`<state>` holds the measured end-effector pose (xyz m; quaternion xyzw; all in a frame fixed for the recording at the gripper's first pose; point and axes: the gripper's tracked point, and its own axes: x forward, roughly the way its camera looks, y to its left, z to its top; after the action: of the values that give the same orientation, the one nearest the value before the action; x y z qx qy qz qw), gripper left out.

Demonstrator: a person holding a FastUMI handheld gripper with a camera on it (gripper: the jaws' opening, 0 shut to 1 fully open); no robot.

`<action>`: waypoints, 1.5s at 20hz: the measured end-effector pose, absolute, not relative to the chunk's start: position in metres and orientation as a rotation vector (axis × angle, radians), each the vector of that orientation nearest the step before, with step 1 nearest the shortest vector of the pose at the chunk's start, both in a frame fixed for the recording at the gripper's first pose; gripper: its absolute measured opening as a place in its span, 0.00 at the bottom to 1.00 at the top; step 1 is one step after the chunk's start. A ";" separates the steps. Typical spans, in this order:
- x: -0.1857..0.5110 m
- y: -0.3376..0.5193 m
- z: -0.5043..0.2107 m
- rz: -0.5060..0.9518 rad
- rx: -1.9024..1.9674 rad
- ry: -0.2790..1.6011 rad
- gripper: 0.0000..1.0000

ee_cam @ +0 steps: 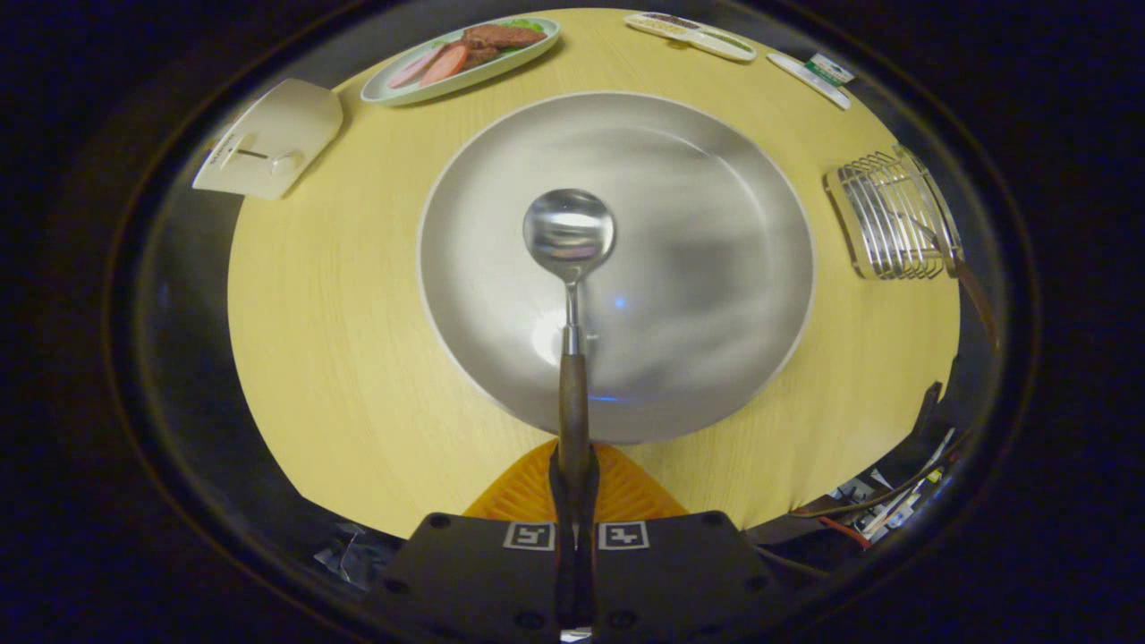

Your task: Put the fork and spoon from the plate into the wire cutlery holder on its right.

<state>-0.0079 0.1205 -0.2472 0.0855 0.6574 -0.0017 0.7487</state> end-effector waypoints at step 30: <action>0.012 -0.033 -0.128 -0.327 0.507 1.404 0.04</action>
<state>0.0122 -0.0332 -0.1281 0.2296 0.6358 -0.1481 0.7219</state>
